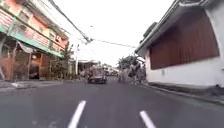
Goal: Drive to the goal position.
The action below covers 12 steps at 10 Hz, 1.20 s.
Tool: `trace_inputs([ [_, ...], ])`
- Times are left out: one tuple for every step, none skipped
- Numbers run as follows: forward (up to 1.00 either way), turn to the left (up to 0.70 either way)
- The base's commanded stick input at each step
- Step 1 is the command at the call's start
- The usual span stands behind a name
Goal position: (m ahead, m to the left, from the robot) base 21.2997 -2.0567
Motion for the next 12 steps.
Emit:
trace_inputs([
  [1.0,0.15],
  [1.0,0.0],
  [1.0,0.0],
  [1.0,0.0],
  [1.0,0.0],
  [1.0,0.0],
  [1.0,0.0],
  [1.0,0.0],
  [1.0,0.0],
  [1.0,0.0],
  [1.0,0.0],
  [1.0,0.0],
])
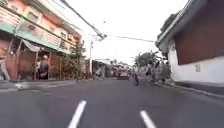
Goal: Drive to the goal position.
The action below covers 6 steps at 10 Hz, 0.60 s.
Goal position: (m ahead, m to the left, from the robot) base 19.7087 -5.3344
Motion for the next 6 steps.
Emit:
trace_inputs([
  [1.0,0.0],
  [0.51,0.0],
  [0.0,0.0],
  [0.06,0.0],
  [0.17,0.0],
  [0.0,0.43],
])
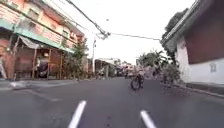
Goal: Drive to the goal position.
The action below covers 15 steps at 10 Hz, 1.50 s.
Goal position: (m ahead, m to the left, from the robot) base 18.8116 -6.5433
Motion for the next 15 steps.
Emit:
trace_inputs([
  [0.42,0.75],
  [1.0,0.4],
  [1.0,0.4],
  [1.0,0.4],
  [0.99,0.4],
  [0.55,0.34],
  [-0.59,0.38],
  [-1.0,0.17],
  [-1.0,0.13],
  [-1.0,0.0],
  [-1.0,0.02],
  [-1.0,0.01],
  [-1.0,0.02],
  [-1.0,0.02],
  [-1.0,0.0],
])
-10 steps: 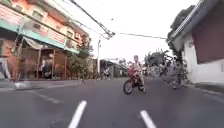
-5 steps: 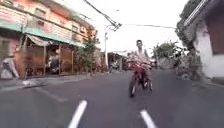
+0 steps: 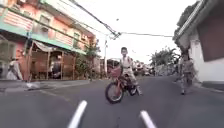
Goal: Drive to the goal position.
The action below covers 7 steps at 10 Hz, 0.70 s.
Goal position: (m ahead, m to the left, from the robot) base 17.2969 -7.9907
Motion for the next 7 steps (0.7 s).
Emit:
trace_inputs([
  [-1.0,0.0],
  [-1.0,0.01],
  [-1.0,0.04],
  [-1.0,0.0],
  [-0.61,0.0],
  [0.0,0.0],
  [0.0,0.0],
])
